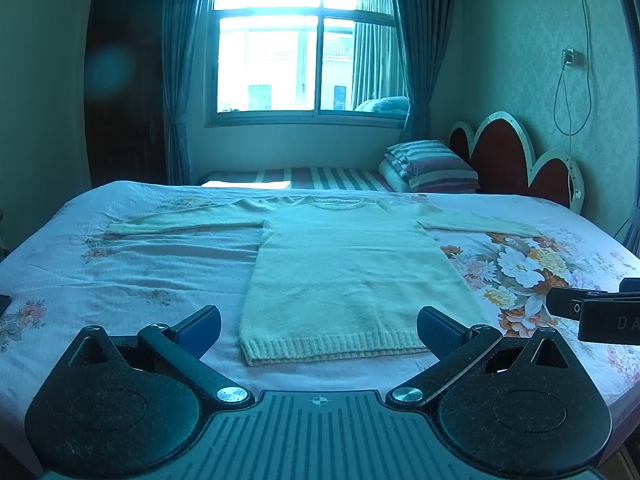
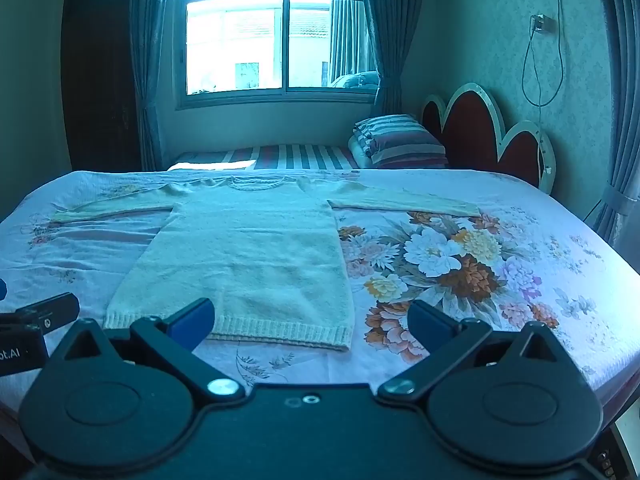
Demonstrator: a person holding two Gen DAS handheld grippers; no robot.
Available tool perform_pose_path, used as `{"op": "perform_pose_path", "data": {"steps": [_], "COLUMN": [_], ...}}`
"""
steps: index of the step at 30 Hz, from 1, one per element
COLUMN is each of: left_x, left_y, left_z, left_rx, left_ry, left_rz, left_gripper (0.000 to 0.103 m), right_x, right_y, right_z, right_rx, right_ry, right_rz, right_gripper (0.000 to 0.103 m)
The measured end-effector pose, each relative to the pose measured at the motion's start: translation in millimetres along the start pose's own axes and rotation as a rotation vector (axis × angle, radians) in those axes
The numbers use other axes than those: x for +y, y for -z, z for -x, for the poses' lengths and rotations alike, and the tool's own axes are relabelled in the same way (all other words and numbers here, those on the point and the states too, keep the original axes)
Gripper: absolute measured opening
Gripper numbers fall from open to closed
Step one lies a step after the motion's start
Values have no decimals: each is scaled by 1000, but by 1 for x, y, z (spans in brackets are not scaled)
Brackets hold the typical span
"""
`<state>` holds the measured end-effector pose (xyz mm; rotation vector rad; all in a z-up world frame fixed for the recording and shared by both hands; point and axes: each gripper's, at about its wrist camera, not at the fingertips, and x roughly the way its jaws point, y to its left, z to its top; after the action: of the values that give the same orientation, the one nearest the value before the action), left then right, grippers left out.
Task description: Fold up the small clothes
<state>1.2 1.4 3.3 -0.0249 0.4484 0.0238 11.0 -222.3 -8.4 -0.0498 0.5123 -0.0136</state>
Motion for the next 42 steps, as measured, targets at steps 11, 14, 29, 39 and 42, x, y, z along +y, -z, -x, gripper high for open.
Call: {"op": "perform_pose_path", "data": {"steps": [11,14,29,39,42], "left_x": [0,0,3,2,2], "left_y": [0,0,0,0,0], "left_z": [0,0,-2,1,1], "left_rx": [0,0,-2,-6,-7], "left_ry": [-1,-1,-1,-5,-6], "left_rz": [-1,-1,-3,-6,-6], "left_gripper": [103,103,103,103,103], "right_x": [5,7,6,8,8], "right_y": [1,0,1,0,0], "right_z": [-3,-4,-5,-3,-3], "right_rx": [-8,-7,-7,-10,-10], "right_ry": [5,2,-1,0,0], "right_rz": [-3,1,-1,-1,-1], "right_gripper": [103,103,103,103,103]}}
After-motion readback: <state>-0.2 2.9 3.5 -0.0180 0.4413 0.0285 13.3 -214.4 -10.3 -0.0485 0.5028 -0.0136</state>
